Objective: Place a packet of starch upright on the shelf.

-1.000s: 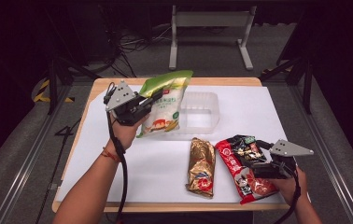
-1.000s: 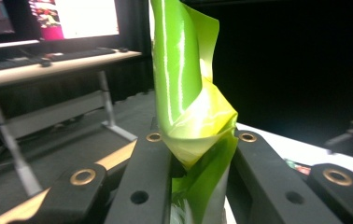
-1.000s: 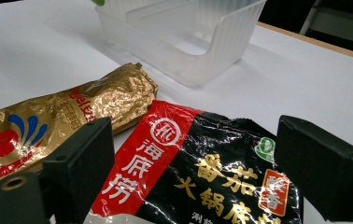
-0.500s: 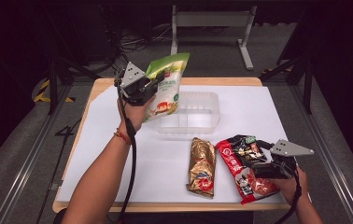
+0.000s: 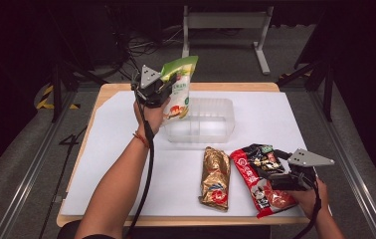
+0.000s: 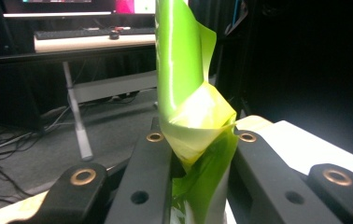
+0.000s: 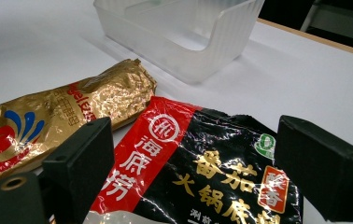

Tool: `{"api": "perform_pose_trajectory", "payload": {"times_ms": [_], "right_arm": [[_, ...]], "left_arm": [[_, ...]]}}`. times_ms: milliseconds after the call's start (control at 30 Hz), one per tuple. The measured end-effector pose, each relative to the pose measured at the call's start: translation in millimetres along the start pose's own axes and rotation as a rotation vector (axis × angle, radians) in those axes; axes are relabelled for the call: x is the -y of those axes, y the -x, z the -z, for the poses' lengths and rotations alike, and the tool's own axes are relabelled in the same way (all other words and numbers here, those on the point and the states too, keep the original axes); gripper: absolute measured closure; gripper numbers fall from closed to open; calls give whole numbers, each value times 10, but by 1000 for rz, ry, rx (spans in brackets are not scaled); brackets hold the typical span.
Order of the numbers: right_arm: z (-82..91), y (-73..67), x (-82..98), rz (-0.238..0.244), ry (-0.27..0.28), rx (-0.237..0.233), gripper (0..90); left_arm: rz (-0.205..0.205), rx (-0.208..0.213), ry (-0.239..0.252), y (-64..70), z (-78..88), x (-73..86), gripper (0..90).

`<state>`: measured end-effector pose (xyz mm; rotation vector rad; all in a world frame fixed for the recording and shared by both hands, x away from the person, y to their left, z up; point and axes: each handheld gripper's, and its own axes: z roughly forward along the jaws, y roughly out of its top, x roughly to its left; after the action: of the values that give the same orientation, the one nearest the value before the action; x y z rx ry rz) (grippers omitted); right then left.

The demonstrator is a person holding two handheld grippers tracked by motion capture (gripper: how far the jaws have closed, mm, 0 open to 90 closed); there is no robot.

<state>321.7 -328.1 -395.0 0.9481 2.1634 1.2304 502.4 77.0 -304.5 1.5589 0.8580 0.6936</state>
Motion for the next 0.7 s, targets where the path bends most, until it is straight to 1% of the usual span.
{"api": "perform_pose_trajectory", "payload": {"times_ms": [67,100,133,167,233,267,333,400,433,467,500,533,567,633,700], "right_arm": [[-1,-3,0,0,-1,0,127],[-1,-3,0,0,-1,0,127],[1,-2,2,3,0,-1,127],[2,-3,2,1,1,-1,127],[3,-1,3,2,2,0,127],[5,0,4,1,0,1,127],[5,1,7,2,-1,1,127],[5,3,9,1,1,-1,127],[5,2,9,0,2,-2,127],[4,3,10,-1,2,-2,127],[3,4,10,-1,0,-1,127],[3,3,9,0,0,0,127],[2,2,9,1,1,1,127],[3,0,9,5,-3,1,127],[4,1,10,3,-3,1,127]], "left_arm": [[6,-9,0,21,-60,5,836],[6,-9,0,21,-60,5,836],[2,-32,-4,42,-116,6,836],[6,-31,-4,45,-137,8,836],[-1,-58,-8,63,-194,12,836],[1,-61,-8,58,-216,17,836],[18,-76,-4,58,-251,42,837],[39,-81,-7,53,-277,82,836],[42,-90,-5,54,-289,98,836],[48,-92,-8,49,-305,124,836],[66,-84,-13,48,-317,147,834],[70,-82,-11,45,-328,165,833],[66,-81,-16,46,-333,185,832],[65,-65,-23,58,-351,245,813],[66,-36,-15,61,-350,309,789]]}}
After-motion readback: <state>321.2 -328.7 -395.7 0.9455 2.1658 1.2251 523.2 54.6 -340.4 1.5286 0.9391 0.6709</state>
